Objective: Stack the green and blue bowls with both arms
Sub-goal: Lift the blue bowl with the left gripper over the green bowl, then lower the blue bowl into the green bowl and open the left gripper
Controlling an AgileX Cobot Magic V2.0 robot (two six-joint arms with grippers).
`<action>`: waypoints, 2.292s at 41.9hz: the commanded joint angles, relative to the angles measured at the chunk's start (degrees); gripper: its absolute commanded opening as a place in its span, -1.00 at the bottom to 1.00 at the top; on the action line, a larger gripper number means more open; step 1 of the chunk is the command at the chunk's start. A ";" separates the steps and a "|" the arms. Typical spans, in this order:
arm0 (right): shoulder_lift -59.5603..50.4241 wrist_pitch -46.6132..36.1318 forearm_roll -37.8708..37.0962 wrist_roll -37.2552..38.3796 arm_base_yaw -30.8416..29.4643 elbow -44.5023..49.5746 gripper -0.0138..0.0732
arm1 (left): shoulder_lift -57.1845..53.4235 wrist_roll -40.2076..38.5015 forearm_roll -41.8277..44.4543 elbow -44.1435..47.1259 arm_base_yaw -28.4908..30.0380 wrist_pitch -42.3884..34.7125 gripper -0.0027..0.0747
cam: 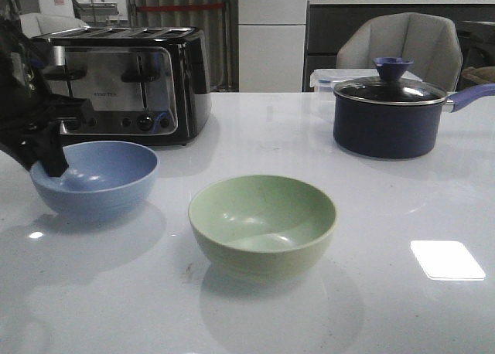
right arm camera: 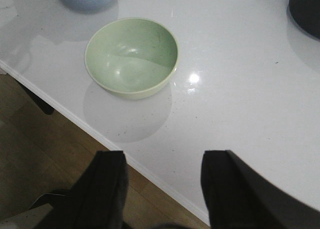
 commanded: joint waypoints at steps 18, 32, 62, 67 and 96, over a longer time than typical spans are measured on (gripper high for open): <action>-0.19 -4.04 -0.08 -0.57 0.03 -1.67 0.35 | -9.35 2.06 -1.63 -16.94 -12.80 14.88 -0.69; -0.19 -4.04 -0.08 -0.57 0.03 -1.67 0.35 | -7.45 2.58 -1.76 -17.71 -23.67 14.20 -0.69; -0.19 -4.04 -0.08 -0.57 0.03 -1.67 0.35 | 3.22 2.58 -2.89 -17.71 -27.29 10.99 -0.33; -0.19 -4.04 -0.08 -0.57 0.03 -1.67 0.35 | 3.31 2.58 -2.89 -17.71 -27.29 11.13 0.05; -0.19 -4.04 -0.08 -0.57 0.03 -1.67 0.35 | -21.22 2.48 2.67 -12.06 -27.33 11.05 0.25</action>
